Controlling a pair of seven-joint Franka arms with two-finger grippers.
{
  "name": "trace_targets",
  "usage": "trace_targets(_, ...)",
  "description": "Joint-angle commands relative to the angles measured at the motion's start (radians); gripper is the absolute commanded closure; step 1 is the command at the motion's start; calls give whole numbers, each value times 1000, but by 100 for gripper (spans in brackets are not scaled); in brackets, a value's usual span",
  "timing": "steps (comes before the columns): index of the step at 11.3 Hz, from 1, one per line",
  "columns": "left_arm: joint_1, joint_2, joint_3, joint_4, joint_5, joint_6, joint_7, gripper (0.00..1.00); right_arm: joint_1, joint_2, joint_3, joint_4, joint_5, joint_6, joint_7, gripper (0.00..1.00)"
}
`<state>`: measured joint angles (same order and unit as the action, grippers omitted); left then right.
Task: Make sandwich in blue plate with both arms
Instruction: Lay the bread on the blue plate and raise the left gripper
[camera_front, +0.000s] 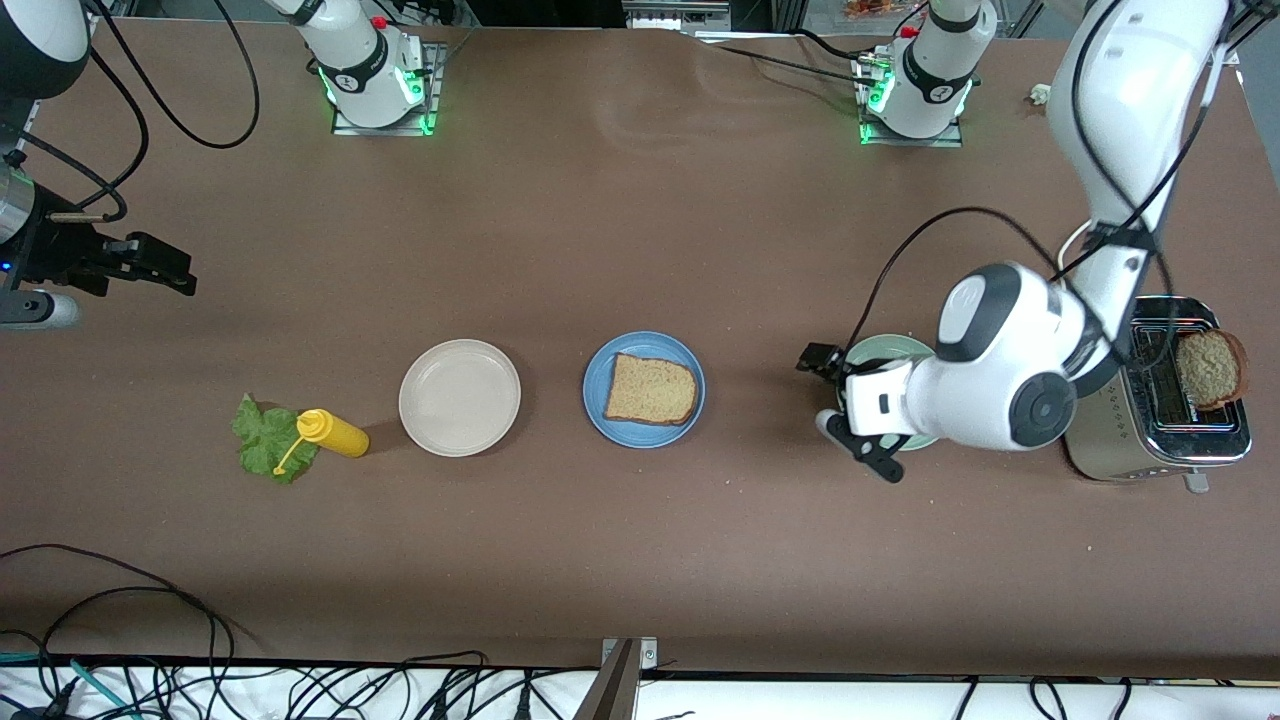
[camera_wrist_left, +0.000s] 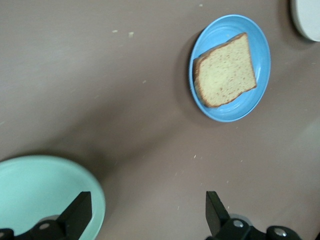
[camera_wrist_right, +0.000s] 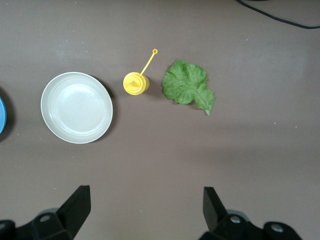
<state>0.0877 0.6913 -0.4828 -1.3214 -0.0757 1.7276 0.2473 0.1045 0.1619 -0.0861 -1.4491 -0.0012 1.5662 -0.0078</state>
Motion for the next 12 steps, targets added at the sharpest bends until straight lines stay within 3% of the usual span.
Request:
trace_targets(1,32,-226,15,-30,143,-138,-105,0,-2,-5,-1,1,9,3,12,0)
trace_targets(4,108,-390,10,-32,183,-255,-158,0,-12,-2,-6,1,3,3,12,0)
trace_targets(7,132,-484,29,-50,168,-298,-232,0,-19,8,-9,1,0,5,12,0)
trace_targets(8,85,-495,106,-52,142,-293,-240,0,-19,28,-9,3,0,11,12,0)
trace_targets(9,-31,-516,266,-64,107,-290,-244,0,-14,40,-6,1,0,31,12,0)
trace_targets(11,-65,-573,320,-157,71,-226,-244,0,-9,51,-6,1,0,34,12,0)
trace_targets(12,-66,-661,320,-280,77,-123,-246,0,-15,51,-7,1,0,38,-3,0)
